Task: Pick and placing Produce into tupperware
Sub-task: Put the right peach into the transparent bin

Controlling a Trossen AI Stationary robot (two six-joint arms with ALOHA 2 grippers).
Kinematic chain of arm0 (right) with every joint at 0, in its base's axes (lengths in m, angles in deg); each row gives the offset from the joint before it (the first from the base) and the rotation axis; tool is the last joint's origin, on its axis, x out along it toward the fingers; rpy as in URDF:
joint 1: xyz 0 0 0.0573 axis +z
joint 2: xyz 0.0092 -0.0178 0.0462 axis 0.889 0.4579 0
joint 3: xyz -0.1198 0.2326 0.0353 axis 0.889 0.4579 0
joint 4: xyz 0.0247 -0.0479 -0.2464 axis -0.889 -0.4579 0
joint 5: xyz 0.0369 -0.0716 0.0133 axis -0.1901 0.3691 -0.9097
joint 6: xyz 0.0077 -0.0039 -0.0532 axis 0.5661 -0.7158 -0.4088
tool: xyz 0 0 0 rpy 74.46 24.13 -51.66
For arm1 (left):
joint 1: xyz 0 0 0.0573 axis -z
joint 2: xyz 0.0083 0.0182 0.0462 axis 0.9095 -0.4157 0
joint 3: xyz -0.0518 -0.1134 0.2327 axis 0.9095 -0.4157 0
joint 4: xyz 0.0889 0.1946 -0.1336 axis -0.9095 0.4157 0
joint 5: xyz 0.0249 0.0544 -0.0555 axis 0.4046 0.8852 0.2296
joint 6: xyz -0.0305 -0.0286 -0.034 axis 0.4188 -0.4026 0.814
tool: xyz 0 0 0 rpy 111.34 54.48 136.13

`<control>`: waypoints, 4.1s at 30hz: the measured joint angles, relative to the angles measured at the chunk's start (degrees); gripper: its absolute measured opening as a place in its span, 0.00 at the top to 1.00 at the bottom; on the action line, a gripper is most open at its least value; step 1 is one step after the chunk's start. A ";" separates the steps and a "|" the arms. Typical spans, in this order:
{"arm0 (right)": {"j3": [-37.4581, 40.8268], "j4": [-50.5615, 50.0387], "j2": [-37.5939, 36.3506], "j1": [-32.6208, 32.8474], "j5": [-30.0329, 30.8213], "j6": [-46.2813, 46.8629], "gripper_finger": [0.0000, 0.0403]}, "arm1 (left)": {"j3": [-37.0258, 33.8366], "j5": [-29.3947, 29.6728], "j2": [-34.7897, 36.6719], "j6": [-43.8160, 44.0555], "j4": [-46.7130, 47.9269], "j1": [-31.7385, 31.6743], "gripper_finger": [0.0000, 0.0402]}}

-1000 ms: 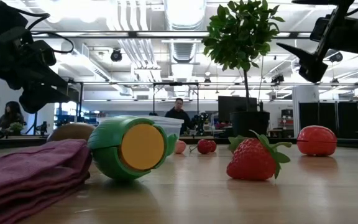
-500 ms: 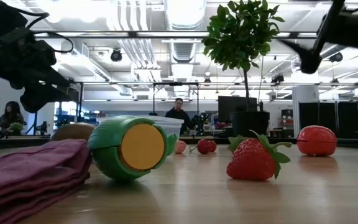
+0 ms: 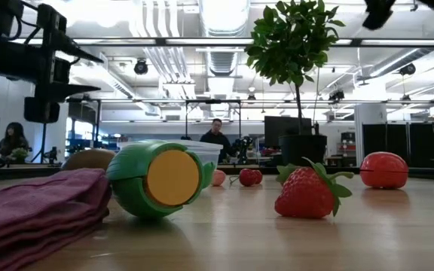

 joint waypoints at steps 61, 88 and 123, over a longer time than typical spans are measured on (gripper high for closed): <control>-55.84 -112.33 28.67 0.02 14.88 13.87 0.20 | 0.06 2.98 -0.64 -15.79 -16.61 0.01 0.50; -43.36 -147.29 60.53 0.48 -24.19 -3.84 0.20 | 0.00 2.93 -0.57 -15.38 -16.55 0.01 0.50; -36.95 -141.37 81.72 1.42 -32.15 -17.99 0.26 | -0.13 3.88 -1.47 -15.38 -16.46 0.00 0.50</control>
